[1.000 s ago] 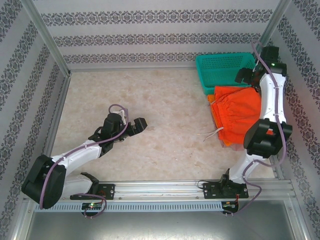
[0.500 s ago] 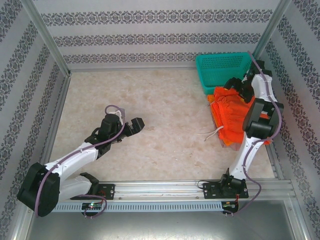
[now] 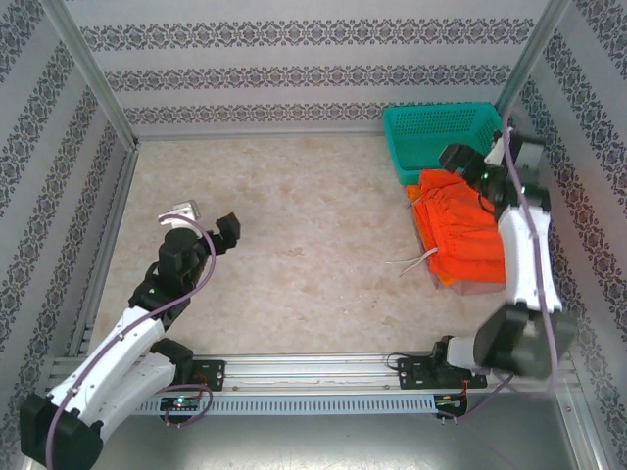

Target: Fold and stack the shorts

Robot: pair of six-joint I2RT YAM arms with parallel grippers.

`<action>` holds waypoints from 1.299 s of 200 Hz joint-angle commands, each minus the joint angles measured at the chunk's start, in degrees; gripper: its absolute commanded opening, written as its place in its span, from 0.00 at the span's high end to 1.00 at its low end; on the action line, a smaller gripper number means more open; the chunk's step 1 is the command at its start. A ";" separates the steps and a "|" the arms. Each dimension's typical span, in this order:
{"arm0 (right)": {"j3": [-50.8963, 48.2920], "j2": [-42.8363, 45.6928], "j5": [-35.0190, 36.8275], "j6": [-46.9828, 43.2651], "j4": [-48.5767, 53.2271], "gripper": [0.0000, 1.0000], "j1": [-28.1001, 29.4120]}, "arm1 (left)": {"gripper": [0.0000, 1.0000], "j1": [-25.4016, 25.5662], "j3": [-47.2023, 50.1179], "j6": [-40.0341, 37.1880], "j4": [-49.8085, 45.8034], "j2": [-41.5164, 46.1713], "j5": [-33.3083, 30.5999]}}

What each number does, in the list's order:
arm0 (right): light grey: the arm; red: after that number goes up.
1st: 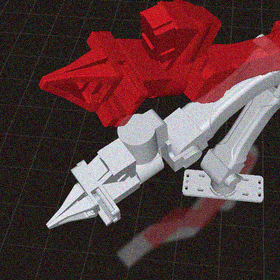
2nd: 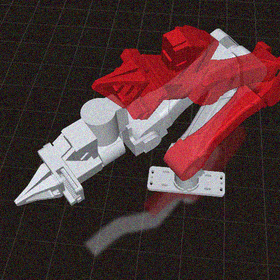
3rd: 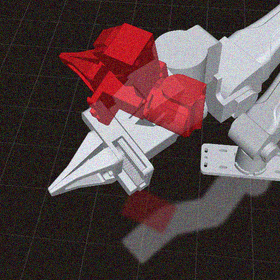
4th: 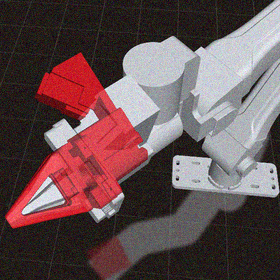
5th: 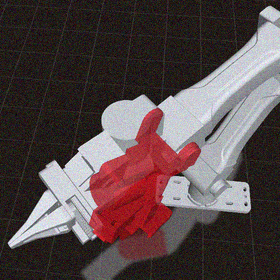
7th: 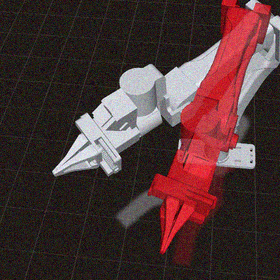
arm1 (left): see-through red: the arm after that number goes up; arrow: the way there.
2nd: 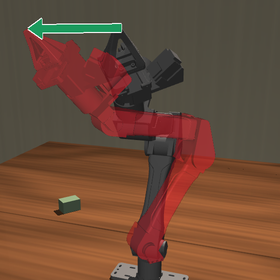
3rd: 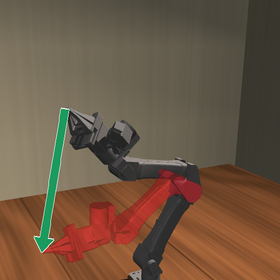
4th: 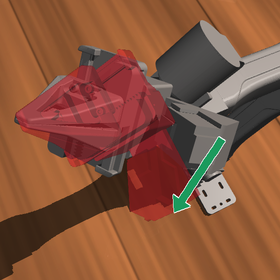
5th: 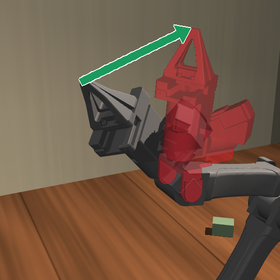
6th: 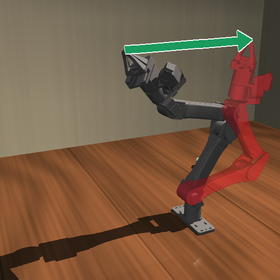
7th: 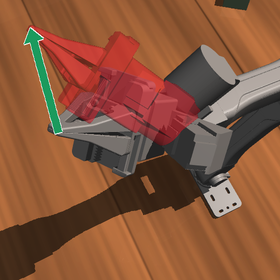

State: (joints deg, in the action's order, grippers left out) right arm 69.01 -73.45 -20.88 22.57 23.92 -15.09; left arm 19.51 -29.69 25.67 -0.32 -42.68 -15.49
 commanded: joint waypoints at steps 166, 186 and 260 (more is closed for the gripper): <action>-43.18 -3.41 12.33 -21.18 -56.07 0.02 7.09 | 0.00 -21.53 14.88 -14.90 55.72 -38.50 -2.62; -44.21 -2.54 9.52 -22.20 -57.34 0.02 7.09 | 0.00 -21.62 16.07 -17.20 62.78 -41.06 0.79; -46.42 -9.52 6.56 -19.14 -71.52 0.02 10.05 | 0.00 -21.53 12.83 -21.08 59.90 -44.15 10.63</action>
State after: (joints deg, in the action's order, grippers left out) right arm 22.76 -81.93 -12.32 4.25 -42.39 -7.81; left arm -1.63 -15.25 7.51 57.41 -84.82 -10.57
